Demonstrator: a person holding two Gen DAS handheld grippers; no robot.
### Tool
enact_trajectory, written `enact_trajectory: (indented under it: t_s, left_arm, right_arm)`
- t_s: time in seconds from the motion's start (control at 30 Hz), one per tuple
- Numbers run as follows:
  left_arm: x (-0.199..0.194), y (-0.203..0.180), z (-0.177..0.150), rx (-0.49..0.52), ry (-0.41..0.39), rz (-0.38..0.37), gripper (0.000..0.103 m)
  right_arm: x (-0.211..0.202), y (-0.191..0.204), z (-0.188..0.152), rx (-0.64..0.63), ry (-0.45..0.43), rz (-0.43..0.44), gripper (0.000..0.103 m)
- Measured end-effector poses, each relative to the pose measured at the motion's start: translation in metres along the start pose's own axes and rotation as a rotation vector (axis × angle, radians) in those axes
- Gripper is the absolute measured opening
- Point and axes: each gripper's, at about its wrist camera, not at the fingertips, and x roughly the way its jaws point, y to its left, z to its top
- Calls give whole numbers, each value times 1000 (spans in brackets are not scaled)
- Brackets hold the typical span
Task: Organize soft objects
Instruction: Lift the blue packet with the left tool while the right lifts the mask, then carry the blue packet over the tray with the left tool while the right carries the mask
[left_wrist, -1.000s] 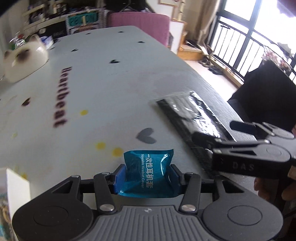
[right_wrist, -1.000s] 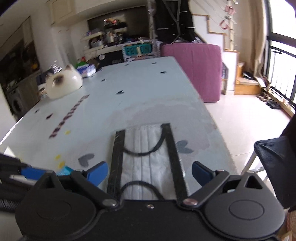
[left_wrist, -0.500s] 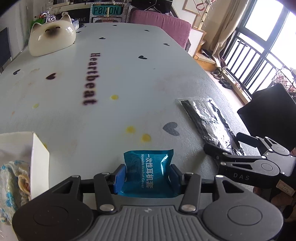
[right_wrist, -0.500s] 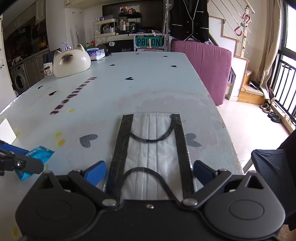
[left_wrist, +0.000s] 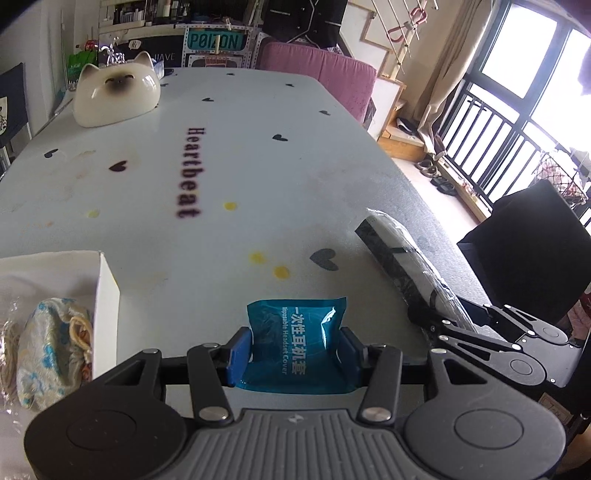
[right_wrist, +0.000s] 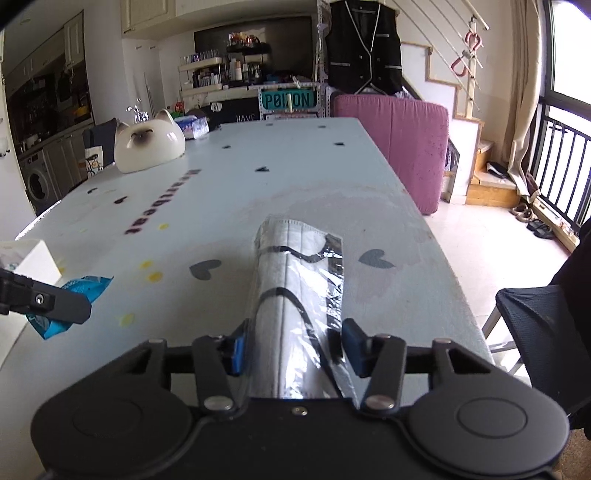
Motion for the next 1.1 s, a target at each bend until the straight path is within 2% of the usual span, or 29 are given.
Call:
enact_trajectory:
  t_s: [0.3,0.43,0.63,0.83,1.1]
  left_arm:
    - [-44,-5,-21,-10,-82,-32,51]
    - [-70,-5,-32,-4,-125,-59,51]
    - [-113,3,-51,23,-190,-60,51]
    - [-155,24,-66,35,-239,-35,52]
    - [-191,71,-78,20,-286,46,52]
  right_arm:
    - [-53,14,-2,-22,-85,11,51]
    - [-80,23,-4,-32,-117,36,51]
    - [-117,42,-4,-58,-161,74,51]
    - [-142,68,-1,-81,-192,121,52]
    - [-155,113,4,-135,-193,200,52]
